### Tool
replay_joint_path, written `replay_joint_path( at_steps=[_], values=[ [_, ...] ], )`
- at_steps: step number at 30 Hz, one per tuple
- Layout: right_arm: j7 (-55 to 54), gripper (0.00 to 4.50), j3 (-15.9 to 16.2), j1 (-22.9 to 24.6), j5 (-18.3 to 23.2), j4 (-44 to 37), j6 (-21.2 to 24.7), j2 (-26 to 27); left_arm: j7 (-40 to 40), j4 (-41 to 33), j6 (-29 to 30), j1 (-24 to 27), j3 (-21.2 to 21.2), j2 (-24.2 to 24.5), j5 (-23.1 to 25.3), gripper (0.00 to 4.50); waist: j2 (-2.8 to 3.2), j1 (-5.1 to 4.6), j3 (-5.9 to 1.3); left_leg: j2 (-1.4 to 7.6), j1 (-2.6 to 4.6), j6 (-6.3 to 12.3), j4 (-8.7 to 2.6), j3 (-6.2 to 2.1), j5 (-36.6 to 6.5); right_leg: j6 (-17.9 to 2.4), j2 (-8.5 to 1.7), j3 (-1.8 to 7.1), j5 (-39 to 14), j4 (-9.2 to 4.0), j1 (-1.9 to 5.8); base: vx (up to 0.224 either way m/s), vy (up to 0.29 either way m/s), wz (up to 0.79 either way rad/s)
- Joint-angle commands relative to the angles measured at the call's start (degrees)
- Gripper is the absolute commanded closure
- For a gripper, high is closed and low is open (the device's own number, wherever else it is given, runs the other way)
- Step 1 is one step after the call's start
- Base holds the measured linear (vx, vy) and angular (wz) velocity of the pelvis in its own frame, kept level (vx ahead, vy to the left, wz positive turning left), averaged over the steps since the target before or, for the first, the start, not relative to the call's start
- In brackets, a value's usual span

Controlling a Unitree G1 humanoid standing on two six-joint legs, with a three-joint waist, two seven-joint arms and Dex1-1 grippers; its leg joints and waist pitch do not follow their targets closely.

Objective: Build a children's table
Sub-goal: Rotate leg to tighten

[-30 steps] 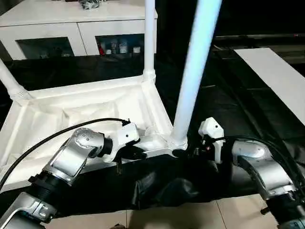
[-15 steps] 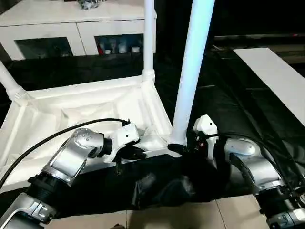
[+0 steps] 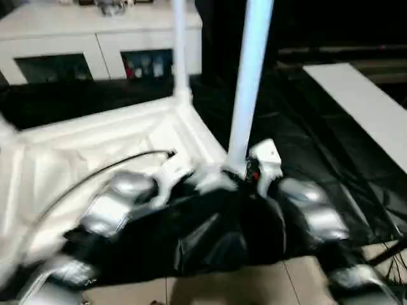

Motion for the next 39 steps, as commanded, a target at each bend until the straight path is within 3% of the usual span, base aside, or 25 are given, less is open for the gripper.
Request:
replay_joint_path(
  at_steps=[1,3,5,9,10,14,18,20,22,23,26,27,31,33,36,39],
  values=[
    [-5.7,1.80,-1.2,-0.5,-1.0,3.8,1.7,1.5,3.7,0.9,0.6,-1.9,0.8,-2.4,-0.1,4.50,-0.27,-0.05,-3.40,2.25,0.88,-0.31,-4.68,-1.01,-15.9,-10.0,-2.88,2.20,-19.6,-4.63,2.23,0.000,0.000,0.00],
    [-12.2,1.80,-1.4,-3.3,-1.6,8.5,0.0,5.7,10.8,5.4,1.0,-4.5,2.0,-7.9,0.8,4.50,-0.25,-0.05,-3.47,2.16,0.81,-0.09,-4.59,-0.91,-14.9,-10.3,-2.81,2.24,-17.7,-4.57,2.17,0.000,0.000,0.00],
    [-12.9,1.80,-1.0,-4.3,-2.1,10.2,-1.1,6.9,12.8,6.8,0.2,-5.2,1.8,-9.2,1.8,4.50,-0.29,0.20,-3.61,2.06,0.93,0.35,-4.41,-0.84,-14.0,-10.5,-2.88,2.20,-16.8,-4.58,2.24,0.000,0.000,0.00],
    [-9.6,1.80,-1.2,-5.2,-1.5,10.7,-3.8,8.1,12.6,7.5,-1.2,-5.5,0.9,-9.8,2.9,4.50,-0.39,0.40,-3.66,2.21,0.45,2.06,-4.42,-0.88,-12.5,-10.3,-2.89,2.08,-14.5,-4.34,2.60,0.000,0.000,0.00],
    [-9.5,1.24,-1.2,-5.2,-1.5,10.7,-3.8,8.2,12.6,7.5,-1.2,-5.5,0.9,-9.8,2.9,4.50,-0.32,0.43,-3.66,2.22,0.50,2.35,-4.43,-0.84,-12.5,-10.4,-2.85,2.06,-14.1,-4.34,2.58,0.000,0.000,0.00],
    [-7.8,0.88,-1.6,-3.7,-1.9,6.5,-6.3,6.3,10.1,5.5,-1.6,-3.8,0.1,-6.9,3.3,4.50,-0.25,0.42,-3.62,2.32,0.48,2.51,-4.56,-0.95,-13.5,-10.4,-2.90,1.99,-15.0,-4.40,2.56,0.000,0.000,0.00],
    [-3.1,0.56,-0.9,-0.9,-1.8,-1.1,-4.2,0.8,5.3,1.1,-2.0,-1.0,0.0,-2.7,3.1,4.50,-0.33,0.24,-3.61,2.37,-0.05,3.00,-4.63,-1.09,-11.9,-9.9,-2.82,1.93,-13.9,-4.15,3.03,0.000,0.000,0.00],
    [2.1,0.56,0.2,0.9,-1.1,-5.1,-2.9,-2.2,2.8,-0.7,-2.2,0.0,-0.4,-0.8,2.7,4.50,-0.14,0.30,-3.74,2.39,0.34,3.35,-4.37,-0.94,-11.5,-10.7,-2.80,2.05,-12.6,-4.10,2.81,0.000,0.000,0.00],
    [9.7,0.56,1.8,3.4,0.3,-9.6,-1.7,-5.9,-1.4,-3.0,-3.4,1.4,-1.3,1.8,1.8,4.50,-0.22,0.36,-3.67,2.46,0.12,4.14,-4.35,-0.93,-10.3,-11.3,-2.75,2.07,-10.6,-3.86,2.95,0.000,0.000,0.00],
    [10.6,0.56,2.0,3.7,0.4,-10.1,-1.6,-6.3,-1.9,-3.3,-3.5,1.5,-1.4,2.0,1.7,4.50,0.04,0.47,-3.64,2.40,0.11,4.48,-4.35,-0.99,-10.5,-11.5,-2.68,2.00,-10.4,-3.84,3.03,0.000,0.000,0.00],
    [22.4,0.56,5.1,7.5,1.4,-15.6,-2.0,-13.0,-12.4,-8.3,-6.4,4.3,-3.3,7.2,-1.4,4.50,0.06,0.68,-3.74,2.73,0.25,5.46,-4.26,-0.99,-9.9,-13.0,-2.71,2.04,-7.0,-3.43,3.09,0.000,0.000,0.00],
    [25.8,0.56,6.0,8.7,2.0,-17.3,-1.9,-15.2,-17.0,-11.1,-4.6,5.4,-4.1,9.6,-3.3,4.50,0.11,0.67,-3.71,2.81,0.21,5.57,-4.35,-1.00,-9.9,-13.3,-2.71,2.07,-6.8,-3.40,3.07,0.000,0.000,0.00],
    [29.1,0.56,7.4,9.3,2.4,-18.1,-1.3,-16.8,-19.9,-12.6,-2.8,5.6,-4.6,11.3,-4.0,4.50,0.19,0.77,-3.27,2.93,0.74,4.72,-4.65,-0.78,-12.8,-14.2,-2.63,2.14,-10.3,-3.77,2.57,0.000,0.000,0.00],
    [29.8,0.56,7.8,9.3,2.3,-18.2,-0.7,-16.9,-20.2,-12.7,-2.7,5.6,-4.7,11.4,-4.0,4.50,0.25,1.00,-3.07,2.97,1.23,2.61,-4.85,-0.77,-16.4,-13.1,-2.76,2.33,-15.6,-4.33,2.24,0.000,0.000,0.00],
    [31.3,0.73,8.8,9.3,1.9,-18.5,0.0,-17.0,-20.6,-12.8,-2.7,5.5,-4.8,11.6,-4.2,4.50,0.04,1.06,-3.05,2.91,1.00,1.57,-5.06,-0.93,-17.1,-11.8,-2.76,2.41,-16.9,-4.27,2.38,0.000,0.000,0.00],
    [32.1,0.84,8.9,9.1,2.2,-18.5,0.8,-16.9,-20.6,-13.0,-2.6,5.4,-4.9,12.0,-4.2,4.50,-0.08,1.05,-3.22,2.80,0.81,1.76,-4.91,-0.90,-15.8,-11.3,-2.85,2.45,-16.1,-4.26,2.48,0.000,0.000,0.00]
  ],
)
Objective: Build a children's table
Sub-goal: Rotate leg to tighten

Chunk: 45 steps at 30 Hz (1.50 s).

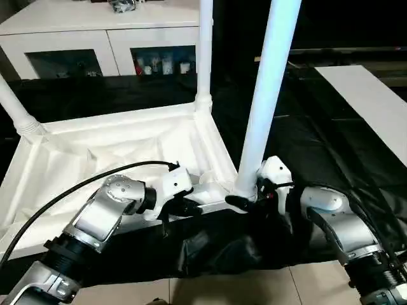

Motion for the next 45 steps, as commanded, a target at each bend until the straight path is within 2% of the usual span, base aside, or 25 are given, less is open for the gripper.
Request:
replay_joint_path(
  at_steps=[1,5,9,14,15,18,20,23,24,25,27,28,29,30,31,33,34,35,38,39,40,41,42,44,45],
  values=[
    [0.9,0.96,0.6,-0.5,0.0,-1.2,1.0,-0.4,-1.7,-2.2,0.3,-0.5,-1.3,0.2,-1.1,4.50,-0.29,-0.13,-3.31,2.72,1.00,2.04,-4.69,-0.96,-14.6,-11.5,-2.90,2.42,-15.0,-3.94,2.55,0.000,0.000,0.00],
    [1.2,1.29,0.8,-0.6,-0.5,-0.7,0.9,-0.7,-1.9,-2.1,0.3,-0.4,-1.1,0.4,-0.7,4.50,-0.17,-0.05,-3.51,2.70,0.89,3.14,-4.42,-0.90,-11.6,-12.6,-2.81,2.32,-11.1,-3.52,2.67,0.000,0.000,0.00],
    [1.3,1.65,0.6,-0.5,-0.6,-0.6,1.0,-0.7,-2.0,-2.0,0.4,-0.3,-0.9,0.5,-0.4,4.50,-0.17,-0.09,-3.40,2.70,0.95,3.07,-4.45,-0.87,-12.6,-12.7,-2.81,2.31,-12.4,-3.69,2.63,0.000,0.000,0.00],
    [1.2,1.73,-0.1,-0.5,0.2,-0.5,1.8,0.0,-1.9,-2.0,0.4,-0.2,-0.8,0.6,-0.4,4.50,-0.22,-0.08,-3.45,2.70,0.93,3.04,-4.43,-0.90,-12.3,-12.6,-2.80,2.30,-12.3,-3.62,2.69,0.000,0.000,0.00],
    [-0.1,1.73,-1.2,-0.3,0.9,0.2,2.4,1.4,-1.7,-1.9,0.6,-0.2,-0.8,0.4,-0.3,4.50,-0.03,-0.07,-3.46,2.70,0.94,3.01,-4.43,-0.92,-12.3,-12.6,-2.80,2.30,-12.2,-3.61,2.66,0.000,0.000,0.00],
    [-3.1,1.75,-2.4,-0.6,1.0,1.4,3.0,3.0,-0.9,-1.6,0.9,-0.2,-0.6,-0.1,-0.3,4.50,-0.09,-0.20,-3.38,2.67,0.95,2.64,-4.49,-0.90,-12.8,-12.7,-2.80,2.30,-12.9,-3.67,2.55,0.000,0.000,0.00],
    [-9.8,1.75,-4.2,-1.5,0.1,3.8,3.8,6.0,2.5,-0.2,1.5,-0.9,0.2,-2.1,0.4,4.50,-0.15,-0.43,-3.26,2.63,0.99,1.76,-4.62,-0.99,-14.2,-11.9,-2.82,2.26,-15.5,-3.93,2.51,0.000,0.000,0.00],
    [-26.6,1.75,-8.9,-3.8,-0.8,9.7,5.8,13.8,14.6,5.4,3.4,-3.8,2.8,-8.9,2.7,4.50,-0.11,-1.09,-3.11,2.38,1.11,0.04,-4.73,-1.01,-15.8,-11.2,-2.79,2.22,-19.0,-4.34,2.12,0.000,0.000,0.00],
    [-29.6,1.76,-9.5,-4.3,-1.1,10.9,5.8,15.2,17.6,6.8,4.2,-4.7,3.6,-10.7,3.0,4.50,-0.25,-1.38,-3.15,2.25,1.24,-1.28,-4.72,-1.20,-17.3,-10.1,-2.88,2.11,-22.0,-4.54,2.11,0.000,0.000,0.00],
    [-32.3,1.76,-9.4,-4.9,-1.8,12.2,5.7,16.6,21.7,8.7,4.9,-5.7,4.6,-13.0,3.4,4.50,-0.17,-1.19,-3.25,2.33,1.33,-1.41,-4.75,-1.34,-17.3,-9.6,-2.97,2.07,-22.1,-4.60,2.16,0.000,0.000,0.00],
    [-36.6,1.76,-9.7,-5.9,-2.4,14.5,5.2,19.0,28.2,11.6,5.7,-7.2,6.3,-16.4,4.0,4.50,-0.12,-1.25,-3.34,2.32,1.13,-1.10,-4.74,-1.24,-16.7,-9.5,-2.87,2.15,-20.2,-4.65,2.13,0.000,0.000,0.00],
    [-39.0,1.76,-10.2,-6.8,-2.4,16.3,5.1,20.4,31.4,13.2,5.6,-8.0,6.9,-18.1,4.4,4.50,-0.27,-1.08,-3.47,2.34,1.38,-0.68,-4.63,-1.12,-16.1,-9.7,-2.85,2.22,-18.5,-4.68,2.01,0.000,0.000,0.00],
    [-39.4,1.76,-10.3,-7.0,-2.4,16.7,5.1,20.7,32.0,13.5,5.5,-8.2,7.1,-18.4,4.5,4.50,-0.29,-1.16,-3.42,2.19,1.05,-0.18,-4.59,-1.06,-15.2,-10.1,-2.84,2.26,-17.2,-4.55,2.13,0.000,0.000,0.00],
    [-40.0,1.76,-10.4,-7.2,-2.4,17.2,5.1,21.1,32.7,13.9,5.5,-8.3,7.2,-18.8,4.6,4.50,-0.29,-1.16,-3.42,2.19,1.05,-0.18,-4.59,-1.06,-15.2,-10.1,-2.84,2.26,-17.2,-4.55,2.13,0.000,0.000,0.00],
    [-41.1,1.76,-10.7,-7.7,-2.4,18.1,5.1,21.9,34.2,14.7,5.3,-8.7,7.4,-19.6,4.8,4.50,-0.41,-1.01,-3.59,2.05,0.90,0.76,-4.40,-0.95,-13.8,-9.9,-2.91,2.25,-16.2,-4.52,2.33,0.000,0.000,0.00],
    [-43.4,1.76,-10.0,-10.2,-3.3,21.8,3.2,24.1,36.8,16.7,4.3,-9.8,6.6,-21.5,6.1,4.50,-0.64,-1.03,-3.57,2.03,0.63,1.46,-4.35,-0.93,-13.0,-9.9,-3.02,2.11,-16.2,-4.56,2.46,0.000,0.000,0.00],
    [-42.8,1.76,-10.0,-11.3,-3.6,22.6,1.1,25.2,36.4,17.1,3.3,-9.9,5.7,-21.5,7.1,4.50,-0.49,-1.04,-3.64,2.06,0.68,1.55,-4.37,-1.00,-12.9,-9.9,-3.04,2.07,-16.5,-4.47,2.48,0.000,0.000,0.00],
    [-42.4,1.20,-10.1,-12.1,-3.8,23.2,-0.4,25.9,36.1,17.3,2.7,-10.0,5.2,-21.5,7.8,4.50,-0.41,-1.00,-3.64,2.11,0.65,1.92,-4.32,-1.01,-12.9,-9.7,-3.07,2.04,-16.7,-4.62,2.46,0.000,0.000,0.00],
    [-40.6,1.03,-9.8,-11.9,-4.2,21.5,-2.4,25.7,34.8,16.8,2.0,-9.5,4.9,-20.6,8.2,4.50,-0.39,-1.22,-3.59,2.18,0.39,2.40,-4.49,-1.10,-12.7,-9.7,-2.86,1.99,-15.0,-4.27,2.60,0.000,0.000,0.00],
    [-40.6,0.89,-9.8,-11.9,-4.2,21.5,-2.4,25.7,34.8,16.8,2.0,-9.5,4.9,-20.6,8.2,4.50,-0.42,-1.66,-3.64,2.12,-0.23,2.27,-4.63,-1.38,-12.3,-9.4,-2.99,1.78,-14.6,-4.04,3.20,0.000,0.000,0.00],
    [-40.1,0.74,-9.5,-11.3,-4.7,20.3,-3.0,24.8,33.8,16.4,1.8,-9.0,4.6,-19.7,8.2,4.50,-0.42,-1.66,-3.64,2.12,-0.23,2.27,-4.63,-1.38,-12.3,-9.4,-2.99,1.78,-14.6,-4.04,3.20,0.000,0.000,0.00],
    [-39.8,0.65,-9.2,-10.8,-5.2,18.8,-3.6,23.6,32.7,15.8,1.2,-8.5,4.2,-18.5,8.3,4.50,-0.36,-1.67,-3.74,2.22,0.10,2.33,-4.56,-1.42,-12.1,-9.2,-2.91,1.72,-14.1,-4.12,2.97,0.000,0.000,0.00],
    [-39.1,0.61,-8.8,-10.2,-6.1,17.2,-4.1,21.5,31.8,15.0,0.8,-7.9,3.6,-17.1,8.8,4.50,-0.34,-1.76,-3.97,2.28,0.39,2.68,-4.28,-1.34,-10.8,-10.4,-2.90,1.90,-11.0,-3.80,2.91,0.000,0.000,0.00],
    [-37.9,0.44,-8.7,-9.9,-6.2,16.0,-3.6,20.3,30.2,13.8,1.1,-7.3,3.6,-16.1,8.5,4.50,-0.40,-1.81,-3.95,2.19,0.27,3.85,-4.11,-1.13,-8.8,-12.1,-2.80,1.89,-7.4,-3.48,3.00,0.000,0.000,0.00],
    [-36.5,0.44,-8.4,-9.5,-6.6,15.0,-3.3,19.1,28.8,12.6,1.4,-6.7,3.8,-15.3,8.3,4.50,-0.22,-1.74,-4.01,2.17,0.26,4.57,-3.94,-1.03,-8.0,-12.9,-2.88,1.90,-6.1,-3.32,3.08,0.000,0.000,0.00]
  ],
)
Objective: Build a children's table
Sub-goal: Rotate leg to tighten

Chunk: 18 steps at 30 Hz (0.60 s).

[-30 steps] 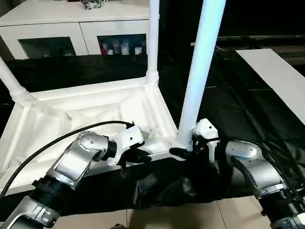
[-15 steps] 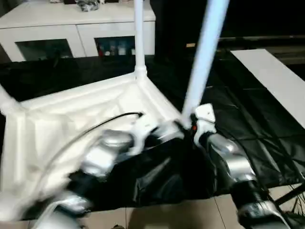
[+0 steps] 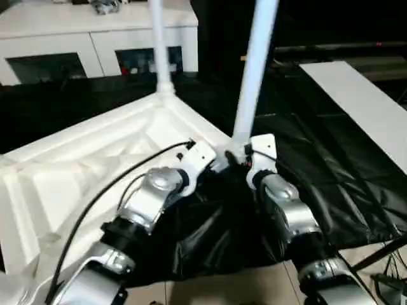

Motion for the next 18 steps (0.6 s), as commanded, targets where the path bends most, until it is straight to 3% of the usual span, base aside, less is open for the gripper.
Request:
replay_joint_path(
  at_steps=[1,2,4,5,7,9,11,12,17,18],
  values=[
    [3.5,0.44,0.8,0.7,-0.9,-4.2,0.0,-2.4,-3.3,-2.5,-0.8,1.9,-0.5,2.5,0.5,4.50,-0.38,0.55,-3.85,2.28,0.36,4.95,-3.93,-0.72,-7.8,-13.1,-2.88,2.04,-6.1,-3.28,3.38,0.000,0.000,0.00],
    [8.1,0.44,0.9,2.0,0.3,-6.7,1.1,-4.2,-6.2,-3.9,-1.8,2.8,-0.8,4.3,-0.1,4.50,-0.08,0.61,-3.87,2.34,0.57,5.45,-3.86,-0.66,-7.6,-13.4,-2.84,2.11,-5.7,-3.20,3.26,0.000,0.000,0.00],
    [15.7,0.44,1.9,4.1,2.3,-10.5,2.3,-7.4,-10.7,-5.4,-3.3,4.1,-1.4,6.9,-1.2,4.50,-0.29,0.74,-3.71,2.49,0.52,6.21,-3.98,-0.67,-8.4,-13.4,-2.74,2.15,-5.5,-3.17,3.40,0.000,0.000,0.00],
    [20.0,0.44,2.6,5.4,3.5,-12.6,2.7,-9.4,-13.2,-6.3,-3.5,4.7,-1.7,8.4,-2.0,4.50,-0.10,0.98,-3.74,2.56,0.79,6.25,-3.94,-0.63,-9.4,-13.5,-2.68,2.15,-5.9,-3.25,3.34,0.000,0.000,0.00],
    [24.5,0.44,4.0,6.9,4.3,-14.8,2.6,-12.0,-17.3,-7.5,-5.0,5.6,-2.4,10.4,-3.3,4.50,-0.06,1.09,-3.67,2.66,0.78,5.94,-4.06,-0.66,-9.7,-13.8,-2.66,2.16,-6.3,-3.19,3.29,0.000,0.000,0.00],
    [31.5,0.44,6.6,9.2,5.5,-18.2,2.3,-16.7,-25.8,-11.0,-6.4,7.3,-4.4,14.7,-5.7,4.50,-0.02,1.44,-3.42,2.84,1.07,4.49,-4.36,-0.68,-13.2,-13.2,-2.73,2.24,-10.9,-3.56,2.98,0.000,0.000,0.00],
    [32.0,0.44,6.7,9.3,5.6,-18.4,2.4,-16.9,-26.2,-11.3,-6.1,7.4,-4.4,14.9,-5.7,4.50,0.04,1.31,-3.16,2.94,1.15,3.67,-4.66,-0.67,-14.5,-13.2,-2.61,2.33,-12.5,-3.69,2.68,0.000,0.000,0.00],
    [34.7,0.44,7.3,9.9,6.4,-19.5,3.1,-18.2,-28.9,-13.1,-4.3,8.0,-4.7,16.3,-6.7,4.50,0.04,1.55,-3.22,2.99,1.67,3.05,-4.61,-0.56,-15.7,-13.3,-2.68,2.43,-13.4,-3.83,2.48,0.000,0.000,0.00],
    [39.3,0.44,8.1,10.0,6.5,-20.4,4.3,-19.2,-33.1,-16.6,-1.2,9.0,-5.0,18.3,-9.2,4.50,-0.02,1.86,-2.98,3.05,1.67,1.89,-4.92,-0.60,-16.9,-12.4,-2.76,2.63,-16.3,-3.95,2.32,0.000,0.000,0.00],
    [40.0,0.44,8.7,9.7,6.4,-20.3,4.4,-19.5,-33.1,-16.7,-1.6,9.1,-5.0,18.5,-9.2,4.50,-0.25,1.86,-3.02,2.98,1.39,1.76,-4.92,-0.64,-16.4,-12.3,-2.78,2.60,-15.9,-3.88,2.48,0.000,0.000,0.00]
  ],
)
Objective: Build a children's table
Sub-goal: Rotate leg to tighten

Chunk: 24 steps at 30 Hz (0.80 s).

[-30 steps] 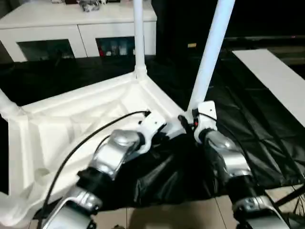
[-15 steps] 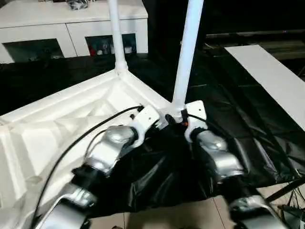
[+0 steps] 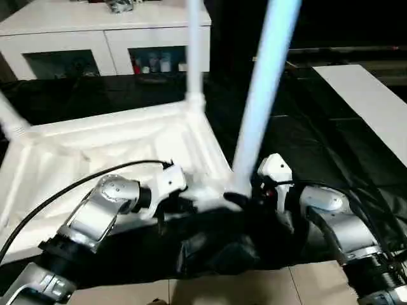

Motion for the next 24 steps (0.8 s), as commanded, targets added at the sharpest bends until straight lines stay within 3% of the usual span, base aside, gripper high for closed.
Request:
replay_joint_path(
  at_steps=[1,8,13,23,24],
  values=[
    [1.6,0.44,1.1,-0.6,-0.1,-0.5,0.7,-0.6,-1.8,-1.4,-0.1,0.0,-1.5,0.3,-0.7,4.50,-0.21,-0.20,-3.09,2.83,1.17,1.79,-4.88,-0.93,-16.1,-12.3,-2.77,2.42,-15.6,-3.89,2.28,0.000,0.000,0.00],
    [3.8,1.10,2.6,-0.6,-1.5,0.1,0.6,-2.2,-1.8,-1.6,0.4,0.1,-1.1,0.6,-0.3,4.50,-0.34,-0.03,-3.33,2.73,0.89,2.87,-4.53,-0.85,-12.3,-12.6,-2.78,2.38,-12.3,-3.54,2.53,0.000,0.000,0.00],
    [3.4,1.58,1.2,-0.8,-0.3,0.3,1.2,-1.8,-1.8,-1.7,0.8,-0.1,-0.9,0.7,-0.2,4.50,-0.29,0.04,-3.37,2.68,0.97,3.14,-4.43,-0.83,-12.2,-12.6,-2.84,2.36,-12.7,-3.61,2.56,0.000,0.000,0.00],
    [2.1,1.74,-0.5,0.1,1.5,1.1,2.1,0.5,-1.0,-1.2,1.6,-0.1,-0.8,0.1,-0.1,4.50,-0.40,-0.03,-3.42,2.69,0.94,3.11,-4.41,-0.83,-11.9,-12.9,-2.78,2.32,-12.0,-3.52,2.59,0.000,0.000,0.00],
    [-1.4,1.74,-0.8,-0.3,0.3,3.0,2.5,1.8,1.1,-0.2,1.0,-0.4,-0.6,-1.0,0.6,4.50,-0.38,-0.08,-3.36,2.66,0.97,2.90,-4.44,-0.82,-12.2,-12.9,-2.76,2.30,-12.7,-3.60,2.51,0.000,0.000,0.00]
  ],
)
